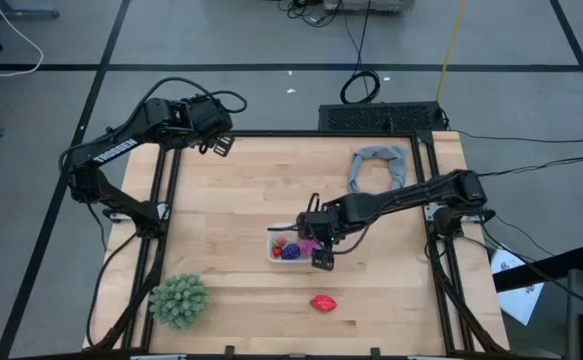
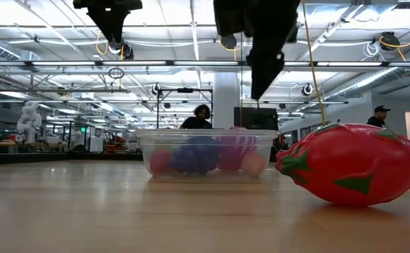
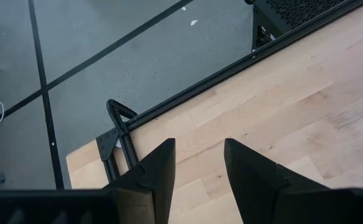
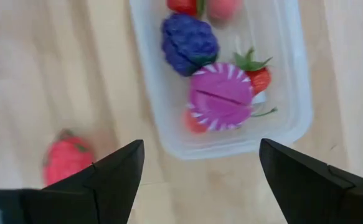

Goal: Pick and placing Produce into tupperware
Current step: Put the dragon fruit into the bin

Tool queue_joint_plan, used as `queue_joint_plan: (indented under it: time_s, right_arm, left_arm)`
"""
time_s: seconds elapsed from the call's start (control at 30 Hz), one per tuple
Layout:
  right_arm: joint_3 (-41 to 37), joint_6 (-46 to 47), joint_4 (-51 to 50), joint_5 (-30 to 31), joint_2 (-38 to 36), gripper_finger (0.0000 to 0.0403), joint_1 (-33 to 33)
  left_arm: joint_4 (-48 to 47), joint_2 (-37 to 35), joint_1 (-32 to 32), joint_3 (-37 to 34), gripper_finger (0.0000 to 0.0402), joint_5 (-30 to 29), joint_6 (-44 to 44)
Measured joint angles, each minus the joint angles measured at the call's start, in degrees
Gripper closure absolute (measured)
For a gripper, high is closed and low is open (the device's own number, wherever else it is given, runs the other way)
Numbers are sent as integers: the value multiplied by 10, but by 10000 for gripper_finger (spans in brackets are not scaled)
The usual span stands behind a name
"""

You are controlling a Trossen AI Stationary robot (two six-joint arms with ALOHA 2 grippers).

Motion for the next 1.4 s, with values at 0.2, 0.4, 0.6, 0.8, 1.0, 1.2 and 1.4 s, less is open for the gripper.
queue_joint_plan:
  time_s: [0.2, 0.4, 0.6, 0.8, 1.0, 1.2, 1.4]
  right_arm:
    - [0, 60, 7, 0, -24, 92, 51]
    - [0, 83, 15, 0, -25, 92, 105]
    - [-1, 74, 41, 3, -25, 92, 143]
    - [-52, 57, 118, 2, -25, 92, 175]
    - [-126, 74, 185, 2, -25, 92, 192]
    - [-183, 98, 256, 1, -25, 92, 191]
    - [-210, 99, 320, 0, -25, 92, 191]
  left_arm:
    - [0, 0, 0, 0, 259, 1, 0]
    - [0, 0, 0, 0, 259, 8, 0]
    - [0, 0, -3, 0, 259, 15, 3]
    - [0, 0, -17, 0, 259, 15, 0]
    - [0, 0, -32, 0, 259, 17, -16]
    - [0, 0, -41, 0, 259, 17, -26]
    - [0, 0, -43, 0, 259, 17, -26]
